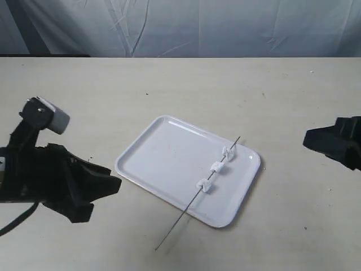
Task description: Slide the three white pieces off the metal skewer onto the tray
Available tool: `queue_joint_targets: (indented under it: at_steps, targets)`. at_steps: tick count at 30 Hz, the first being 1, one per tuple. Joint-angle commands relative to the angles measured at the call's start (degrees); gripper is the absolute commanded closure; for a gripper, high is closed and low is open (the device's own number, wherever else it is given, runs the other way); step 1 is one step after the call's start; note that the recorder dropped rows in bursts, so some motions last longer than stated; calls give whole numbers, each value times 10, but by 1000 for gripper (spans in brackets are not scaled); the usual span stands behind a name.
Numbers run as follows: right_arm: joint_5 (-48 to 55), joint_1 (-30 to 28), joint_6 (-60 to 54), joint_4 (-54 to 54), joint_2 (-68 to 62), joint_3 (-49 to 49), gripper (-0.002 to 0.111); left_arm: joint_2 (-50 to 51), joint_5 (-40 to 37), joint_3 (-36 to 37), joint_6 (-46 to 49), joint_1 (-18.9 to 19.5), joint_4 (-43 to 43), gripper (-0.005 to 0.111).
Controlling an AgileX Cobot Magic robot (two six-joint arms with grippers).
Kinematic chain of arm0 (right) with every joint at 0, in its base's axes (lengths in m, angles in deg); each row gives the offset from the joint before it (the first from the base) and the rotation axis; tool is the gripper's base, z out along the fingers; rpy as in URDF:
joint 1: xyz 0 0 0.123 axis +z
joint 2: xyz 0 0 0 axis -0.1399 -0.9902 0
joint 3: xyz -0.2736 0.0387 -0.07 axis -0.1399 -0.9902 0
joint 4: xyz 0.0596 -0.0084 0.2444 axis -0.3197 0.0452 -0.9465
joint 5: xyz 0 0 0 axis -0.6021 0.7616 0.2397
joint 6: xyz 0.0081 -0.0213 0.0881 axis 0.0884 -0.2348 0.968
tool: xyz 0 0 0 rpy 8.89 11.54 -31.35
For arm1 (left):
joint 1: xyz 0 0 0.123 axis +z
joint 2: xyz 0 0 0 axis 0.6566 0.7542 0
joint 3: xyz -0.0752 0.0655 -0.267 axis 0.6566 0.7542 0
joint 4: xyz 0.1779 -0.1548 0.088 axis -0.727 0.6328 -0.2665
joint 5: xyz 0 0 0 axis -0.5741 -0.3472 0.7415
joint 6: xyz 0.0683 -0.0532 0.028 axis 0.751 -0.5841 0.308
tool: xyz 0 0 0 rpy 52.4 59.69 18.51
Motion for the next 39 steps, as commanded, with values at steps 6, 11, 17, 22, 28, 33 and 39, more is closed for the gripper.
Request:
queue_joint_targets:
  at_steps: [6, 11, 17, 22, 28, 33, 39]
  targets:
    - [26, 0, -70, -32, -137, 59, 61, 94, -108, -2, 5, -154, 3, 66]
    - [26, 0, -140, -114, -185, 59, 61, 125, -146, -14, -21, -185, 3, 53]
    - [29, 0, -207, -166, -246, 59, 61, 156, -152, -81, -69, -203, 3, 55]
    - [33, 0, -230, -166, -262, 59, 61, 207, -182, -128, -67, -247, 3, 55]
    - [41, 0, -234, -164, -262, 59, 61, 255, -237, -132, -113, -278, 3, 55]
    - [25, 0, -234, -164, -262, 59, 61, 258, -254, -132, -113, -297, 3, 55]
    - [24, 0, -234, -166, -262, 59, 61, 269, -297, -132, -111, -331, 3, 55]
